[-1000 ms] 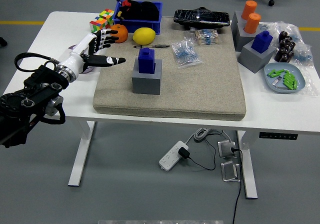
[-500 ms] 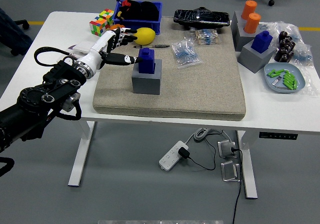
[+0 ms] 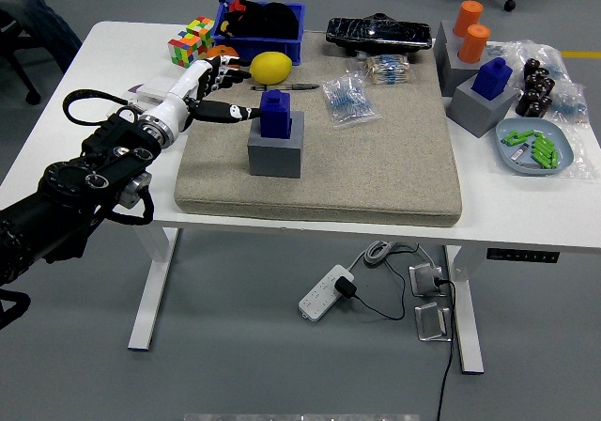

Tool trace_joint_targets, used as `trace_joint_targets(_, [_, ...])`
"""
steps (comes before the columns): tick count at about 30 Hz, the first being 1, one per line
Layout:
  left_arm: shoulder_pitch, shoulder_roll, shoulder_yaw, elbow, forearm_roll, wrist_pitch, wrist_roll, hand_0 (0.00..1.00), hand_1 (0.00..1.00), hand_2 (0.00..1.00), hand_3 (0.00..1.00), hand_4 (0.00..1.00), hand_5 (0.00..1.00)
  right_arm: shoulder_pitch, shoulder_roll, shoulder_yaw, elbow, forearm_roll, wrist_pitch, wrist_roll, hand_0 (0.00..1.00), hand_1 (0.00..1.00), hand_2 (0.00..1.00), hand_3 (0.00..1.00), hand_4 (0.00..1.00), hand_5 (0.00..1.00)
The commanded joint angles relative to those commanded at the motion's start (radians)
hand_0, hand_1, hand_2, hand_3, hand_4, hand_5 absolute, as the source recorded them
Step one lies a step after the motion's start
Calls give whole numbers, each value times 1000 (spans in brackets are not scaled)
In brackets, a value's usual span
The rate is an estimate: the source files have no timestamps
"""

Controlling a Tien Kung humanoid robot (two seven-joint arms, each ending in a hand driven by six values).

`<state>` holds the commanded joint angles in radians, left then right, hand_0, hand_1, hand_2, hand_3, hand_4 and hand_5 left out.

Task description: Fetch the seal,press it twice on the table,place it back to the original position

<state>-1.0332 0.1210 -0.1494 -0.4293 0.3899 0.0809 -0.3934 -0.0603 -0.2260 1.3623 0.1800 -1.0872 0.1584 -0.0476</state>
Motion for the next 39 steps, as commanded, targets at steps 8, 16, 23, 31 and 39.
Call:
trace_joint_targets(8, [-8,-25,-4,2,-2,1,4,833,797,732,759,998,2,1,-2,-25,0,16,1,6,754,698,679,637,770,520])
trace_joint_targets(16, [-14,-45,25,17,-12,7,1,828,794,731,759,998,2,4,-7,-46,0,35,2,13,753,698,680,636,770,519])
trace_joint_targets(23, [-22,-54,66,43,-37,18,2,827,791,726,754,998,2,3,-8,-58,0,44,1,14,753,698,680,636,771,518])
trace_joint_targets(31, [-27,-56,82,53,-44,26,4,829,787,722,751,994,2,5,-8,-70,0,51,2,15,753,698,680,636,773,517])
trace_joint_targets(39, [-29,-61,90,54,-31,42,14,825,791,729,751,986,2,5,-8,-74,0,55,1,16,753,698,680,636,775,516])
